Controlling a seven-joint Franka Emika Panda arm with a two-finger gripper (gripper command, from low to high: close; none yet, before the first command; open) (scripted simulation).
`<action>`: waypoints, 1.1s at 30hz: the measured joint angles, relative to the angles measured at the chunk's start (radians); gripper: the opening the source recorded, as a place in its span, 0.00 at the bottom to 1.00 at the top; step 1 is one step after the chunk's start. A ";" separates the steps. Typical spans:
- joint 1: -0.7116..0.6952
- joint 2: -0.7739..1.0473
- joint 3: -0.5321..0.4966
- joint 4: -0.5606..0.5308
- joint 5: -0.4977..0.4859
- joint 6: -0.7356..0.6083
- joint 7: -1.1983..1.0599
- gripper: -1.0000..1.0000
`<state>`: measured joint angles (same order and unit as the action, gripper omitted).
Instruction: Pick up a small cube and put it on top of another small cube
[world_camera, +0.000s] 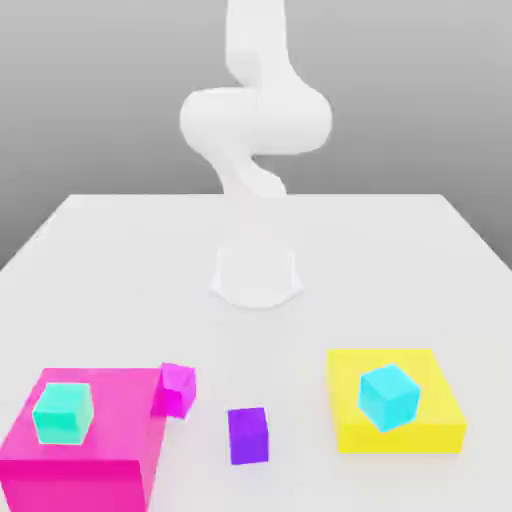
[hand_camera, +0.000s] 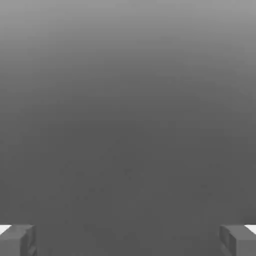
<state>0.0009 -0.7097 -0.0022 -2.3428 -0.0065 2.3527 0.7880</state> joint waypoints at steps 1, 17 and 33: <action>0.000 0.040 -0.001 -0.019 -0.003 0.023 -0.005 0.50; 0.004 0.624 -0.026 -0.294 -0.010 0.363 -0.108 0.50; -0.012 1.022 -0.007 -0.341 0.025 0.643 -0.168 0.00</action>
<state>-0.0116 0.3122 -0.0096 -2.6840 0.0187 2.9959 0.6203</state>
